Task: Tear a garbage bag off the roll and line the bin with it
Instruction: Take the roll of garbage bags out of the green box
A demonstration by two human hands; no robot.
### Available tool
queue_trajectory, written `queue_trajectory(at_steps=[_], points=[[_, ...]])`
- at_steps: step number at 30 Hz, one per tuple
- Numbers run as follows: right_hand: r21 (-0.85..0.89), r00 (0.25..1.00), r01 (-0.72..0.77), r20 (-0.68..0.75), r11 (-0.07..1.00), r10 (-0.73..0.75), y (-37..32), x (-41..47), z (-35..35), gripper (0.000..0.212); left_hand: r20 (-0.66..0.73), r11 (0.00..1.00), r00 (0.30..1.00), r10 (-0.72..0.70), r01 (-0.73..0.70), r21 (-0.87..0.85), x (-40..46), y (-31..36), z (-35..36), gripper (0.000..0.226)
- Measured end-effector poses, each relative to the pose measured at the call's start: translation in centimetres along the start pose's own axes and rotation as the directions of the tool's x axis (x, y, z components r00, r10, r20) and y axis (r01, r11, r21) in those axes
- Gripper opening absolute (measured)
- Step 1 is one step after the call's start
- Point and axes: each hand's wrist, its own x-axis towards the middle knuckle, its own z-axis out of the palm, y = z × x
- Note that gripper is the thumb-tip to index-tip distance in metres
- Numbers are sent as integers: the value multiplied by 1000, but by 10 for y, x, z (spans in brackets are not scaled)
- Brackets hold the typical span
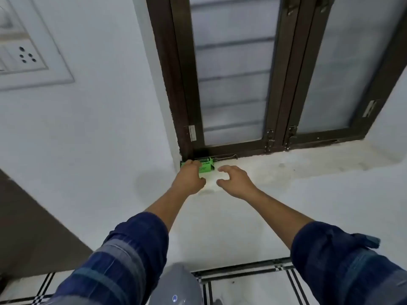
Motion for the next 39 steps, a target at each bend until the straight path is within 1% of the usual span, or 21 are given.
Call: queue_trajectory(at_steps=[3, 6, 8, 11, 13, 16, 18, 21, 22, 24, 26, 28, 30, 31, 33, 36, 38, 39], points=[[-14, 996, -65, 67, 998, 66, 11, 48, 12, 45, 41, 997, 998, -39, 36, 68, 49, -7, 18, 69], [0, 975, -176, 140, 984, 174, 22, 97, 24, 43, 75, 976, 994, -76, 59, 208, 97, -10, 36, 76], [-1, 956, -222, 197, 975, 218, 29, 125, 32, 45, 100, 944, 990, -101, 64, 325, 121, -13, 43, 77], [-20, 926, -276, 263, 961, 271, 39, 151, 42, 49, 136, 884, 967, -218, 136, 447, 144, -21, 51, 75], [-23, 913, -285, 298, 958, 279, 43, 161, 45, 51, 117, 874, 966, -230, 152, 462, 153, -30, 57, 66], [47, 915, -318, 278, 947, 293, 54, 173, 49, 57, 82, 900, 974, -212, 162, 405, 164, -36, 62, 60], [163, 933, -332, 205, 929, 297, 63, 179, 49, 59, 120, 926, 964, -236, 186, 329, 169, -34, 63, 58], [314, 964, -266, 59, 911, 261, 72, 181, 41, 47, 197, 962, 944, -265, 245, 122, 172, -32, 64, 57], [380, 966, -250, 27, 891, 259, 74, 182, 37, 41, 200, 966, 945, -258, 256, 39, 172, -34, 64, 57], [484, 967, -234, 22, 843, 255, 81, 185, 29, 24, 194, 961, 955, -225, 250, -116, 171, -36, 62, 56], [576, 963, -265, 111, 773, 247, 86, 187, 20, 13, 195, 946, 961, -198, 239, -219, 167, -34, 58, 55], [699, 947, -321, 235, 639, 219, 90, 189, 11, 14, 216, 932, 961, -170, 229, -282, 164, -31, 52, 54], [762, 929, -368, 321, 534, 182, 92, 186, -2, 17, 253, 916, 957, -138, 221, -334, 162, -25, 45, 57], [777, 921, -387, 353, 496, 165, 94, 184, -8, 17, 261, 919, 958, -121, 208, -335, 161, -22, 41, 60], [798, 905, -423, 399, 429, 149, 103, 181, -15, 17, 265, 943, 959, -101, 177, -282, 163, -18, 36, 68], [803, 871, -491, 451, 339, 194, 116, 176, -23, 20, 303, 964, 947, -110, 176, -199, 170, -9, 25, 79], [799, 839, -541, 494, 262, 226, 122, 173, -26, 22, 302, 975, 949, -91, 147, -166, 176, 0, 18, 73], [807, 822, -560, 514, 189, 244, 124, 171, -27, 22, 271, 975, 959, -79, 131, -180, 179, 5, 16, 68]])
